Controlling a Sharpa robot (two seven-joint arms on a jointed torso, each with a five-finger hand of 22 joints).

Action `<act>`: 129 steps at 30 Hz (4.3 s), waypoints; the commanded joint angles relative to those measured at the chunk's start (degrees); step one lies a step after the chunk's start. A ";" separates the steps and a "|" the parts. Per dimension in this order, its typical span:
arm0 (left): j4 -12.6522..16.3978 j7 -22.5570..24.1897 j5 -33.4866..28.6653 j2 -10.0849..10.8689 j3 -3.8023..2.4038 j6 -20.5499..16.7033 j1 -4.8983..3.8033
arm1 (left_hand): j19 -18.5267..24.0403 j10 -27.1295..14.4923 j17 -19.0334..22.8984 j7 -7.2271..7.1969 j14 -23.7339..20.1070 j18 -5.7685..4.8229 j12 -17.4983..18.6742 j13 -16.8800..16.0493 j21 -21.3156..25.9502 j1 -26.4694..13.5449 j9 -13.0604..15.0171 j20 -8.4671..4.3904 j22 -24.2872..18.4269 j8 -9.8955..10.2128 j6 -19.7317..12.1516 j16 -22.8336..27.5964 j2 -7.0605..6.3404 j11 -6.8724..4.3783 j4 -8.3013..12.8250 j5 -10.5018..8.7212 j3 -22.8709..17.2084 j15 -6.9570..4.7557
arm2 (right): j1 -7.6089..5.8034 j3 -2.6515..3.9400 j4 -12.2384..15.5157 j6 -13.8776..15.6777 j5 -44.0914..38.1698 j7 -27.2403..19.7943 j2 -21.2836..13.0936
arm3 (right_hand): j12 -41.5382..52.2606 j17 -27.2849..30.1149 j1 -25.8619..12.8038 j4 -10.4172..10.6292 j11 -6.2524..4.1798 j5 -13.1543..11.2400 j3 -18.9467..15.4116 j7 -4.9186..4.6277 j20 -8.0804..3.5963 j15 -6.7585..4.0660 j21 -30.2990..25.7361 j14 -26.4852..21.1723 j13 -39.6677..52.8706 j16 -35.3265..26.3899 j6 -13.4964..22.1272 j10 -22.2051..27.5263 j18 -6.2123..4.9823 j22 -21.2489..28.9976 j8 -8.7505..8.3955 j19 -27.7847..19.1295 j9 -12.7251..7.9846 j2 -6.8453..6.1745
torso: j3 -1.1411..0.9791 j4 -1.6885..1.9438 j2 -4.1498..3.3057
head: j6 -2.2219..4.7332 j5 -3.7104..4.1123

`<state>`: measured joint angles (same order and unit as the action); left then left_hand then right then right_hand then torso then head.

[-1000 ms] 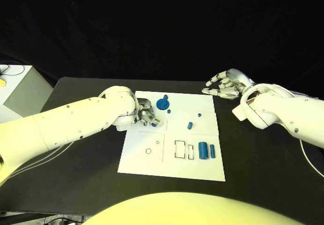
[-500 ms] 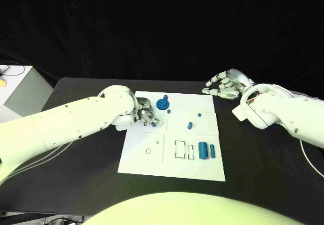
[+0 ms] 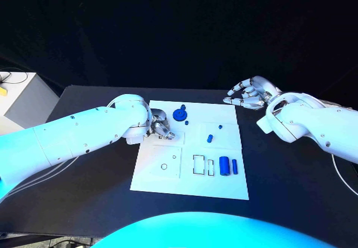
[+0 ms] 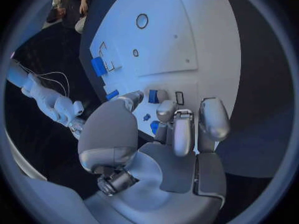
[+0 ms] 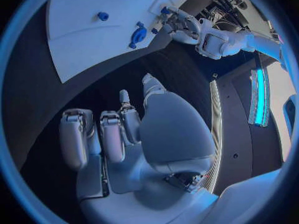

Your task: Assemble the parts on the task board

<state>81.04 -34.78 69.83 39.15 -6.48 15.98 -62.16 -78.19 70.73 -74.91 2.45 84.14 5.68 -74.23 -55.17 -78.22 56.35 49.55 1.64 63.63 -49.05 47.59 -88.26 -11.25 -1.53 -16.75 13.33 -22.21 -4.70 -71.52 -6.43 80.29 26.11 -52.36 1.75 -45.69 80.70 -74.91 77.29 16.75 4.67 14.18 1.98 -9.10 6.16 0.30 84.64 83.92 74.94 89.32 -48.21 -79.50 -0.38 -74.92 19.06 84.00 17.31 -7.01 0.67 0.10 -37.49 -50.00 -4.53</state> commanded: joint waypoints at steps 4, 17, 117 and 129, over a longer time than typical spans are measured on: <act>0.26 -0.39 0.53 -0.08 -0.02 1.92 0.01 | 0.46 -0.54 -11.91 0.06 4.72 -0.54 0.26 0.09 0.42 0.86 -0.16 0.12 -0.26 0.43 -0.57 0.39 0.43 0.23 0.06 -0.31 0.51 0.17 | 0.04 0.03 0.11 -0.61 -0.35 -0.38 -0.04 | -0.20 -13.81 -0.57 -0.03 -0.18 0.29 -0.39 -0.09 -0.38 -0.22 -0.38 5.70 5.51 -0.20 0.37 0.37 -0.93 -11.87 0.26 4.10 0.10 -0.17 | 0.04 -0.02 -0.03 | 0.00 -0.04; 0.27 0.33 -0.30 -0.24 -0.03 -0.89 0.02 | 0.59 -1.20 -11.80 0.19 4.65 -0.46 0.18 0.25 0.61 6.12 -0.44 0.38 -0.35 0.79 -1.33 0.46 5.35 0.37 0.34 0.67 -2.00 0.34 | 0.04 0.03 0.10 -0.67 -0.36 -0.37 -0.06 | -0.12 -13.86 -0.77 -0.06 -0.17 0.28 -0.45 -0.10 -0.37 -0.21 -0.26 5.72 5.57 -0.16 0.46 0.29 -0.90 -11.95 0.33 4.15 0.12 -0.06 | 0.01 -0.02 -0.04 | 0.00 -0.03; -9.43 -3.93 -5.26 -8.21 3.63 14.55 -7.41 | 0.17 -0.74 -12.87 0.84 5.03 -0.69 -0.78 0.07 -0.32 0.96 1.25 0.86 1.73 -2.95 -2.80 -0.38 4.84 0.77 16.14 2.94 -34.89 0.76 | 0.94 0.00 -0.49 -1.03 -1.34 -0.52 0.43 | -0.14 -13.70 -0.69 -0.15 -0.19 0.75 -0.38 -0.08 -0.37 -0.22 -0.48 5.67 5.51 -0.27 0.49 0.33 -0.95 -11.84 0.48 4.09 0.17 0.09 | 0.01 -0.03 -0.07 | 0.00 -0.84; -9.29 -3.97 -5.90 -7.90 3.78 15.54 -7.38 | 0.14 -0.73 -12.91 0.82 5.05 -0.70 -0.75 0.10 -0.36 0.87 1.25 0.84 1.79 -2.97 -2.77 -0.40 4.86 0.74 16.23 3.00 -35.01 0.74 | 0.94 0.00 -0.46 -1.03 -1.37 -0.53 0.40 | -0.14 -13.70 -0.69 -0.15 -0.19 0.75 -0.38 -0.08 -0.37 -0.22 -0.48 5.67 5.51 -0.27 0.49 0.33 -0.95 -11.84 0.48 4.09 0.17 0.09 | 0.06 -0.02 -0.06 | 0.00 -0.91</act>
<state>71.68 -38.64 64.15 31.34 -2.71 30.14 -69.51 -77.71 69.75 -74.91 3.36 83.94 5.69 -74.76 -55.07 -78.27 57.49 50.87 2.56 65.34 -51.72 44.28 -88.30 -6.88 -0.71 -14.11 16.09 -43.96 -3.67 -70.61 -6.45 79.74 25.27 -53.19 1.80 -45.29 80.70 -74.90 76.83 16.59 4.67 14.77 1.83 -9.10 6.16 0.30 84.36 83.92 74.94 89.32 -48.22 -79.50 -0.38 -74.94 19.28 84.00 17.41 -7.01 0.68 0.09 -37.55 -50.01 -5.37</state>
